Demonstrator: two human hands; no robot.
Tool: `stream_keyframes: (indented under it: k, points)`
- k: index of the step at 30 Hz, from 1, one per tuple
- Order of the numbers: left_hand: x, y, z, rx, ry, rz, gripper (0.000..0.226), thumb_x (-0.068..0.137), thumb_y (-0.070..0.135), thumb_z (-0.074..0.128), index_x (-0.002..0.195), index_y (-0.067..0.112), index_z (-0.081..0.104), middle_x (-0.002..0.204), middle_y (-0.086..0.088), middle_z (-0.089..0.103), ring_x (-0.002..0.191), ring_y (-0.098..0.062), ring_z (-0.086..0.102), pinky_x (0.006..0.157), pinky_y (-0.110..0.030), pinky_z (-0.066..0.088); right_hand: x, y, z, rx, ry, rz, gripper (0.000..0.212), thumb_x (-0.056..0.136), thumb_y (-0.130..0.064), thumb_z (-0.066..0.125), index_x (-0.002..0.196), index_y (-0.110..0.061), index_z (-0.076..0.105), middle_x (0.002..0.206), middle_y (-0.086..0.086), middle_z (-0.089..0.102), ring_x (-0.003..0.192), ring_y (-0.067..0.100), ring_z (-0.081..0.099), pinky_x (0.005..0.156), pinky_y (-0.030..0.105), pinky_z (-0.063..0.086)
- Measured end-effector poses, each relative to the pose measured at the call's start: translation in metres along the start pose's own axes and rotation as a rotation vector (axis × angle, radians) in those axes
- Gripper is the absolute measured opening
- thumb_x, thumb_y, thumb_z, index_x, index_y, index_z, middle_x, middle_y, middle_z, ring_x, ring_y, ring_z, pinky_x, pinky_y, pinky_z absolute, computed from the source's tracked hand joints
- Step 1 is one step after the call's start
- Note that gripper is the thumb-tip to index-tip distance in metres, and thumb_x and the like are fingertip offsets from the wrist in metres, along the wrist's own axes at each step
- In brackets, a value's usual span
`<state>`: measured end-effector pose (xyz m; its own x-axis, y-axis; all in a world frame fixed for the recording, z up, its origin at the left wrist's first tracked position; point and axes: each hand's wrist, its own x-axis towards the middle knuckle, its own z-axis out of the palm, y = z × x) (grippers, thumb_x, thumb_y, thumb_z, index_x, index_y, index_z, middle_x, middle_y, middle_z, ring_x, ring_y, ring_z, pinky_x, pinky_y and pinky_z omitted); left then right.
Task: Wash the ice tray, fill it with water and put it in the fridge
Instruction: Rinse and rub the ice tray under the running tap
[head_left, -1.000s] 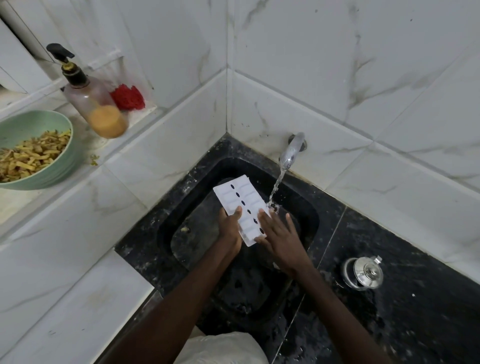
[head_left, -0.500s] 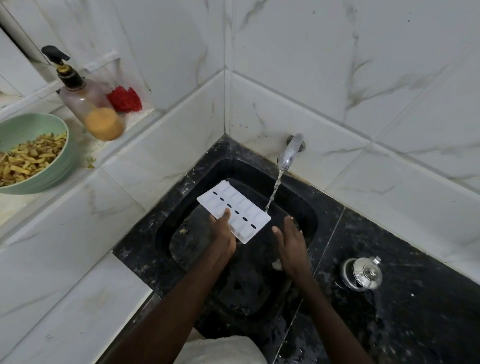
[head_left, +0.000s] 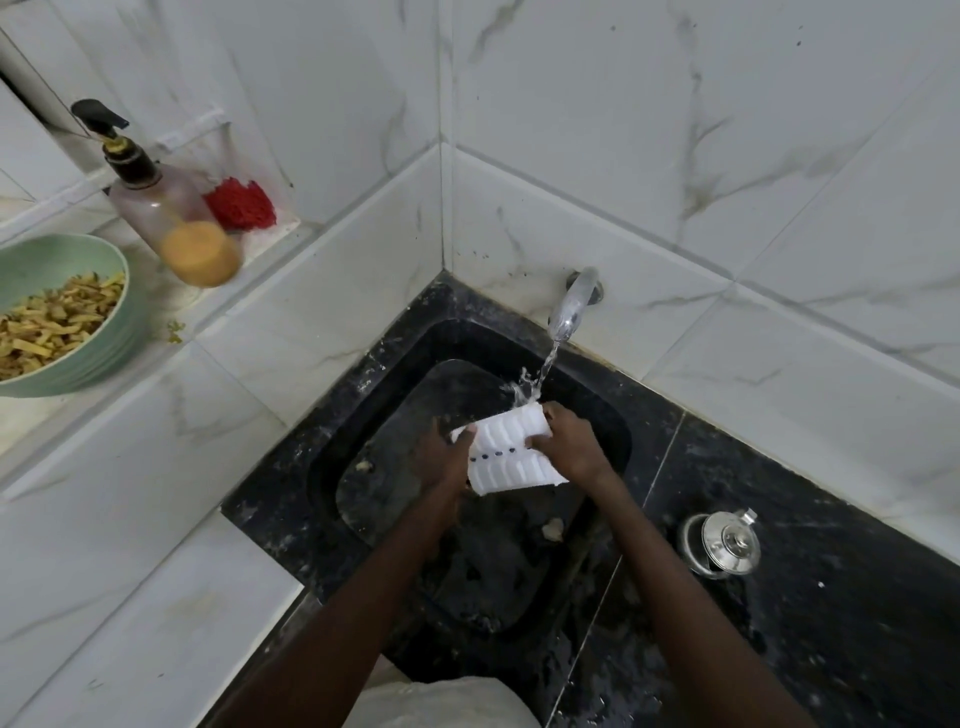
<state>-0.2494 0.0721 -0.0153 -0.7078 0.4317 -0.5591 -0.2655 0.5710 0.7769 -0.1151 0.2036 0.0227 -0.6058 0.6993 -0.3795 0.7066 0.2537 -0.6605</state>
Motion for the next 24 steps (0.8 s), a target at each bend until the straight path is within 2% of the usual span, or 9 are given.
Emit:
stream_keyframes:
  k: [2, 4, 8, 12, 14, 16, 18, 21, 24]
  points:
    - [-0.003, 0.007, 0.0, 0.207, -0.069, 0.253, 0.063, 0.104, 0.042, 0.059, 0.156, 0.01, 0.043, 0.158, -0.014, 0.046, 0.147, -0.031, 0.044, 0.122, -0.048, 0.035, 0.006, -0.003, -0.011, -0.029, -0.107, -0.047, 0.034, 0.09, -0.016, 0.079, 0.119, -0.005, 0.066, 0.115, 0.008, 0.073, 0.106, 0.027, 0.069, 0.084, 0.038, 0.051]
    - [-0.006, 0.01, 0.0, 0.281, -0.243, 0.375, 0.051, 0.104, 0.051, 0.054, 0.144, 0.019, 0.059, 0.143, -0.005, 0.062, 0.133, -0.022, 0.058, 0.115, -0.042, 0.043, 0.009, -0.005, -0.023, 0.055, -0.2, -0.079, 0.028, 0.091, -0.018, 0.079, 0.114, -0.005, 0.069, 0.107, 0.009, 0.077, 0.098, 0.023, 0.073, 0.088, 0.042, 0.055]
    - [-0.01, 0.004, -0.006, 0.301, -0.366, 0.306, 0.042, 0.094, 0.063, 0.063, 0.103, 0.022, 0.071, 0.099, 0.002, 0.076, 0.091, -0.016, 0.071, 0.082, -0.033, 0.055, 0.016, -0.007, -0.033, 0.018, -0.19, -0.17, 0.024, 0.094, -0.026, 0.076, 0.111, -0.01, 0.074, 0.105, 0.007, 0.077, 0.093, 0.022, 0.072, 0.087, 0.041, 0.054]
    - [-0.011, -0.003, -0.007, -0.112, -0.346, 0.127, 0.03, 0.097, 0.04, 0.071, 0.11, 0.013, 0.072, 0.101, -0.007, 0.08, 0.093, -0.03, 0.078, 0.075, -0.038, 0.065, 0.01, -0.004, -0.01, -0.149, 0.09, -0.212, 0.021, 0.105, -0.024, 0.06, 0.117, -0.011, 0.072, 0.117, 0.008, 0.074, 0.109, 0.026, 0.069, 0.093, 0.037, 0.051]
    - [-0.012, -0.004, -0.006, -0.272, -0.344, 0.064, 0.031, 0.1, 0.032, 0.069, 0.117, 0.007, 0.069, 0.105, -0.014, 0.079, 0.09, -0.029, 0.078, 0.069, -0.037, 0.064, 0.001, 0.0, 0.011, -0.194, 0.13, -0.221, 0.039, 0.109, -0.028, 0.051, 0.142, -0.009, 0.058, 0.144, 0.011, 0.061, 0.133, 0.028, 0.058, 0.109, 0.038, 0.046]
    - [-0.012, -0.004, -0.003, -0.363, -0.355, 0.036, 0.033, 0.102, 0.029, 0.066, 0.125, 0.006, 0.066, 0.111, -0.019, 0.077, 0.094, -0.032, 0.077, 0.076, -0.045, 0.065, -0.01, 0.007, 0.034, -0.27, 0.063, -0.248, 0.059, 0.112, -0.038, 0.041, 0.163, -0.011, 0.028, 0.169, 0.0, 0.021, 0.158, 0.019, 0.019, 0.127, 0.036, 0.021]
    - [-0.011, -0.005, 0.001, -0.436, -0.343, 0.011, 0.034, 0.105, 0.025, 0.061, 0.133, 0.007, 0.064, 0.121, -0.021, 0.074, 0.108, -0.039, 0.073, 0.092, -0.055, 0.061, -0.018, 0.016, 0.05, -0.388, 0.01, -0.306, 0.063, 0.113, -0.044, 0.03, 0.167, -0.018, 0.011, 0.17, -0.006, -0.002, 0.16, 0.012, -0.005, 0.132, 0.038, 0.004]
    - [-0.012, -0.005, 0.008, -0.522, -0.365, -0.04, 0.036, 0.106, 0.02, 0.058, 0.137, 0.002, 0.06, 0.127, -0.025, 0.07, 0.119, -0.046, 0.066, 0.103, -0.062, 0.053, -0.019, 0.023, 0.054, -0.494, 0.056, -0.322, 0.062, 0.113, -0.045, 0.021, 0.167, -0.02, 0.005, 0.172, -0.006, -0.005, 0.161, 0.011, -0.008, 0.133, 0.043, 0.001]
    - [-0.016, 0.002, 0.019, -0.491, -0.344, -0.074, 0.036, 0.104, 0.019, 0.062, 0.134, -0.001, 0.058, 0.125, -0.027, 0.07, 0.115, -0.048, 0.068, 0.1, -0.064, 0.054, -0.013, 0.02, 0.044, -0.441, 0.182, -0.177, 0.063, 0.113, -0.044, 0.021, 0.166, -0.016, 0.001, 0.174, -0.001, -0.004, 0.162, 0.015, -0.007, 0.133, 0.042, 0.0]
